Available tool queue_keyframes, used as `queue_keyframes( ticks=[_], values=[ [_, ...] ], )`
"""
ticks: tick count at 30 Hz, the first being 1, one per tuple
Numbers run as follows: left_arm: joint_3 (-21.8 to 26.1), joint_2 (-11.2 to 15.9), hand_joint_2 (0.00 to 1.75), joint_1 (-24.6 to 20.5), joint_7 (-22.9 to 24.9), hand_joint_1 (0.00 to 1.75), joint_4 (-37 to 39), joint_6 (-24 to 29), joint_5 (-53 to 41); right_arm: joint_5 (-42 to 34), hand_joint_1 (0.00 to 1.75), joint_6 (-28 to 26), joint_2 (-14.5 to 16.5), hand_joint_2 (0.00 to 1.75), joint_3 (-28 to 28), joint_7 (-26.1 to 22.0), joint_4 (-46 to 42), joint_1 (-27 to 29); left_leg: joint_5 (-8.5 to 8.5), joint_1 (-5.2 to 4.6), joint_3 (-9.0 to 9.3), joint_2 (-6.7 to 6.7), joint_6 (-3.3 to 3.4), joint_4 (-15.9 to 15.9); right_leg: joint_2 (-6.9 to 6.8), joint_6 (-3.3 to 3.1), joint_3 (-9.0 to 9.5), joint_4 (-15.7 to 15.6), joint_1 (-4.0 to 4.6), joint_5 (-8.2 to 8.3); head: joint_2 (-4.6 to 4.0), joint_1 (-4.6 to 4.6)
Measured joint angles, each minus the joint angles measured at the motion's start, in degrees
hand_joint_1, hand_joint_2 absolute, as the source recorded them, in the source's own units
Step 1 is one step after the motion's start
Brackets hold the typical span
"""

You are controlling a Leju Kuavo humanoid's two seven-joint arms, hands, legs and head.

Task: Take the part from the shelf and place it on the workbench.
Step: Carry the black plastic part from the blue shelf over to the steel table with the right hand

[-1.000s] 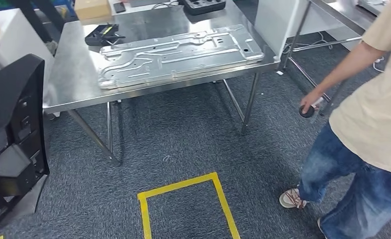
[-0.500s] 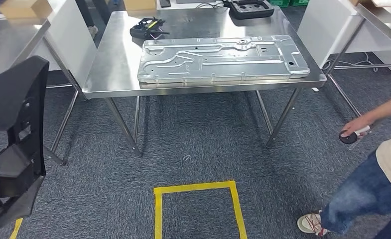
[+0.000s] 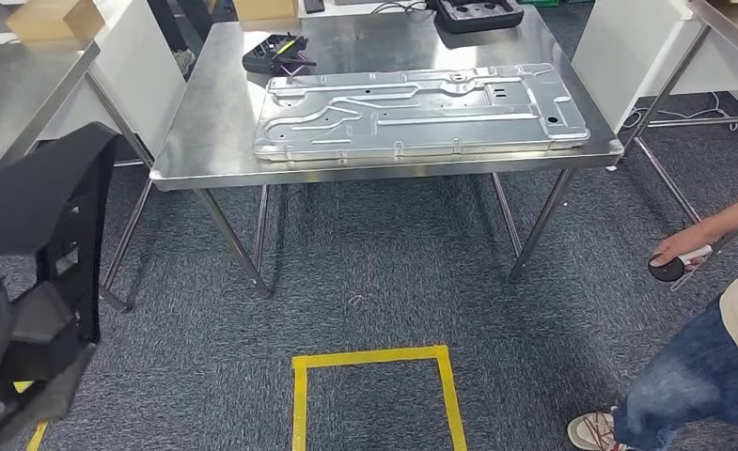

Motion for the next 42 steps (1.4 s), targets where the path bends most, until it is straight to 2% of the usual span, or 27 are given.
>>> queue_keyframes(
  ticks=[2, 3, 5, 7, 8, 9, 11, 12, 13, 14, 16, 18, 19, 23, 24, 25, 27, 28, 29, 30, 32, 34, 36, 38, 39, 40, 42],
  values=[
    [0.0, 0.0, 1.75, -0.2, 0.0, 1.75, 0.0, 0.0, 0.0, 0.0, 0.0, 0.0, 0.1, 0.0, -0.1, 0.0, 0.0, 0.0, 3.61, -0.52, 3.79, 0.68, 0.94, -8.4, -0.03, 0.22, 0.42, 0.0, 0.12, -0.4, 0.0, -0.01],
    [0.0, 0.0, 1.75, -0.4, 0.0, 1.75, 0.0, 0.0, 0.1, 0.0, 0.0, 0.0, 0.2, 0.0, -0.2, 0.0, 0.0, 0.0, 4.38, -0.81, 4.86, 1.0, 1.22, -10.9, -0.05, 0.42, 0.46, 0.0, 0.19, -0.59, 0.0, 0.0],
    [0.0, 0.0, 1.75, -0.6, 0.0, 1.75, 0.0, 0.1, 0.1, 0.0, 0.0, 0.0, 0.2, 0.0, -0.2, 0.0, 0.0, 0.0, 4.36, -1.21, 5.23, 1.13, 1.29, -12.1, -0.24, 0.94, 0.48, 0.0, 0.21, -0.83, 0.0, 0.03],
    [0.0, 0.0, 1.75, -0.7, 0.0, 1.75, 0.0, 0.1, 0.1, 0.0, 0.0, 0.0, 0.1, 0.0, -0.3, 0.0, 0.0, -0.1, 4.47, -0.95, 5.56, 0.8, 1.48, -12.5, -0.41, 1.54, 0.63, 0.2, 0.13, -1.28, 0.01, 0.06],
    [0.0, 0.0, 1.75, -0.7, 0.0, 1.75, 0.0, 0.1, 0.1, 0.0, 0.0, 0.0, 0.1, 0.0, -0.3, 0.0, 0.0, -0.1, 4.53, -0.74, 5.83, 0.71, 1.7, -12.8, -0.34, 1.79, 0.25, 1.4, 0.15, -2.1, 0.01, 0.12],
    [0.0, 0.0, 1.75, -0.8, 0.0, 1.75, -0.1, 0.1, 0.1, 0.0, 0.0, 0.0, 0.1, 0.0, -0.3, 0.0, 0.0, -0.1, 4.57, -0.5, 6.11, 0.65, 1.91, -13.0, -0.2, 2.01, -0.79, 3.9, 0.17, -3.54, 0.01, 0.22],
    [-0.2, 0.0, 1.75, -0.8, -0.1, 1.75, -0.1, 0.0, 0.1, 0.0, 0.0, 0.0, 0.1, 0.0, -0.3, 0.0, 0.0, 0.0, 4.43, -0.42, 6.28, 0.61, 2.21, -13.0, 0.03, 2.27, -4.76, 11.9, 0.1, -7.16, 0.01, 0.41],
    [-0.3, 0.0, 1.75, -0.8, -0.1, 1.75, -0.1, 0.0, 0.1, 0.0, 0.0, 0.0, 0.1, 0.0, -0.3, -0.1, 0.0, 0.0, 4.37, -0.4, 6.32, 0.53, 2.26, -13.0, 0.08, 2.43, -6.81, 15.5, 0.04, -8.29, 0.0, 0.45],
    [-0.4, 0.0, 1.75, -0.8, -0.1, 1.75, -0.1, 0.0, 0.2, 0.0, 0.0, 0.0, 0.1, 0.0, -0.3, -0.1, 0.0, 0.0, 4.29, -0.35, 6.38, 0.4, 2.24, -13.0, 0.08, 2.58, -8.04, 17.3, -0.05, -8.31, 0.0, 0.46],
    [-0.5, 0.0, 1.75, -0.7, -0.1, 1.75, -0.1, 0.0, 0.2, 0.0, 0.0, 0.0, 0.0, 0.0, -0.3, -0.1, 0.0, 0.0, 4.2, -0.25, 6.48, 0.22, 2.15, -13.0, 0.07, 2.74, -8.15, 16.8, -0.14, -7.23, 0.0, 0.46],
    [-0.6, 0.0, 1.75, -0.7, -0.1, 1.75, -0.1, 0.0, 0.3, 0.0, 0.0, 0.0, 0.0, 0.0, -0.3, -0.1, 0.0, 0.0, 3.81, 0.03, 6.72, -0.16, 1.66, -12.7, 0.1, 3.13, -5.19, 9.6, -0.44, -2.68, 0.0, 0.47],
    [-0.7, 0.0, 1.75, -0.8, -0.1, 1.75, -0.1, 0.0, 0.5, 0.0, 0.0, 0.0, 0.0, 0.0, -0.4, -0.1, 0.0, 0.1, 3.23, -0.04, 6.62, -0.42, 0.86, -12.0, 0.4, 3.06, -2.23, 2.7, -0.62, 0.25, 0.0, 0.5],
    [-0.8, 0.0, 1.75, -0.8, -0.1, 1.75, -0.1, 0.1, 0.6, 0.0, 0.0, 0.0, 0.0, 0.0, -0.4, -0.1, 0.0, 0.1, 3.05, -0.15, 6.52, -0.49, 0.54, -11.8, 0.55, 2.77, -1.69, 1.3, -0.61, 0.62, 0.0, 0.47],
    [-1.0, 0.0, 1.75, -1.0, -0.1, 1.75, -0.1, 0.1, 0.7, 0.0, 0.0, 0.1, 0.0, 0.0, -0.4, -0.1, 0.0, -0.1, 2.37, 0.1, 6.2, -0.33, -0.21, -10.9, 0.5, 1.14, -1.62, 0.9, -0.46, 0.64, 0.0, 0.33],
    [-1.0, 0.0, 1.75, -1.0, -0.1, 1.75, -0.1, 0.1, 0.7, 0.0, 0.0, 0.1, 0.0, 0.0, -0.4, -0.1, 0.0, -0.1, 1.29, 0.19, 5.4, -0.18, -0.41, -9.1, 0.42, 0.84, -1.56, 0.9, -0.54, 0.68, 0.0, 0.29],
    [-1.0, 0.1, 1.75, -1.0, -0.1, 1.75, -0.1, 0.1, 0.7, 0.0, 0.0, 0.1, 0.0, 0.0, -0.4, -0.1, 0.0, -0.1, -0.39, 0.24, 3.92, -0.01, -0.63, -5.8, 0.36, 0.63, -1.53, 0.8, -0.55, 0.67, 0.0, 0.25],
    [-1.1, 0.1, 1.75, -1.0, -0.1, 1.75, -0.1, 0.1, 0.8, 0.0, 0.0, 0.2, -0.1, 0.0, -0.4, -0.1, 0.0, 0.0, -3.96, 0.28, -0.18, 0.1, -0.9, 2.5, 0.31, 0.37, -1.52, 0.9, -0.46, 0.57, 0.0, 0.19],
    [-1.1, 0.1, 1.75, -1.0, -0.1, 1.75, -0.1, 0.1, 0.8, 0.0, 0.0, 0.2, -0.1, 0.0, -0.4, -0.1, 0.0, 0.0, -4.78, 0.29, -1.81, 0.11, -0.92, 5.6, 0.3, 0.32, -1.48, 0.9, -0.41, 0.51, 0.0, 0.19],
    [-1.2, 0.1, 1.75, -1.0, -0.1, 1.75, -0.1, 0.1, 0.9, 0.0, 0.0, 0.2, -0.1, 0.0, -0.4, -0.1, 0.0, 0.0, -4.53, 0.28, -2.42, 0.12, -0.84, 6.5, 0.3, 0.28, -1.4, 0.9, -0.37, 0.43, 0.0, 0.18],
    [-1.2, 0.1, 1.75, -1.1, -0.1, 1.75, -0.1, 0.0, 0.9, 0.0, 0.0, 0.2, -0.1, 0.0, -0.4, -0.1, 0.0, 0.0, -3.19, 0.26, -1.82, 0.13, -0.67, 5.0, 0.3, 0.27, -1.25, 0.9, -0.34, 0.35, 0.0, 0.17],
    [-1.3, 0.1, 1.75, -1.5, -0.2, 1.75, -0.1, -0.2, 0.9, 0.0, 0.0, 0.2, -0.1, 0.0, -0.4, -0.1, 0.0, -0.1, 0.98, 0.09, 1.99, 0.24, 0.01, -3.4, 0.31, 0.39, -0.82, 0.8, -0.3, 0.1, 0.0, 0.16],
    [-1.3, 0.1, 1.75, -1.9, -0.3, 1.75, -0.1, -0.3, 0.9, 0.0, 0.0, 0.2, 0.0, 0.0, -0.4, -0.1, 0.0, -0.1, 3.22, -0.38, 5.09, 0.45, 0.62, -10.1, 0.3, 0.84, -0.57, 0.8, -0.17, -0.23, 0.0, 0.18],
    [-1.3, 0.1, 1.75, -2.1, -0.5, 1.75, -0.1, -0.4, 1.0, 0.0, 0.0, 0.1, -0.1, 0.0, -0.5, -0.1, 0.0, -0.1, 3.11, -0.83, 5.57, 0.45, 0.87, -11.4, 0.21, 1.49, -0.45, 0.7, -0.19, -0.5, 0.0, 0.21],
    [-1.4, 0.1, 1.75, -2.2, -0.6, 1.75, -0.1, -0.4, 1.0, 0.0, 0.0, 0.1, -0.1, 0.0, -0.5, -0.1, 0.0, -0.2, 3.28, -0.63, 6.06, 0.27, 1.26, -12.0, 0.12, 2.12, -0.2, 0.7, -0.25, -0.84, 0.01, 0.27],
    [-1.4, 0.1, 1.75, -2.4, -0.7, 1.75, -0.1, -0.5, 1.0, 0.0, 0.0, 0.1, -0.1, 0.0, -0.5, -0.1, 0.0, -0.2, 3.36, -0.47, 6.46, 0.25, 1.53, -12.3, 0.12, 2.36, -0.56, 1.8, -0.2, -1.54, 0.01, 0.37],
    [-1.5, 0.1, 1.75, -2.5, -0.7, 1.75, -0.1, -0.5, 1.0, 0.0, 0.0, 0.1, -0.1, 0.0, -0.5, -0.1, 0.0, -0.2, 3.41, -0.29, 6.87, 0.25, 1.78, -12.6, 0.16, 2.53, -1.62, 4.2, -0.14, -2.76, 0.01, 0.51],
    [-1.6, 0.1, 1.75, -2.7, -0.7, 1.75, -0.1, -0.6, 1.1, 0.0, 0.0, 0.1, -0.1, 0.0, -0.5, -0.2, 0.0, -0.1, 3.13, -0.33, 7.28, 0.3, 2.2, -12.7, 0.21, 2.68, -5.97, 12.2, -0.11, -6.0, 0.01, 0.78]
  ],
)
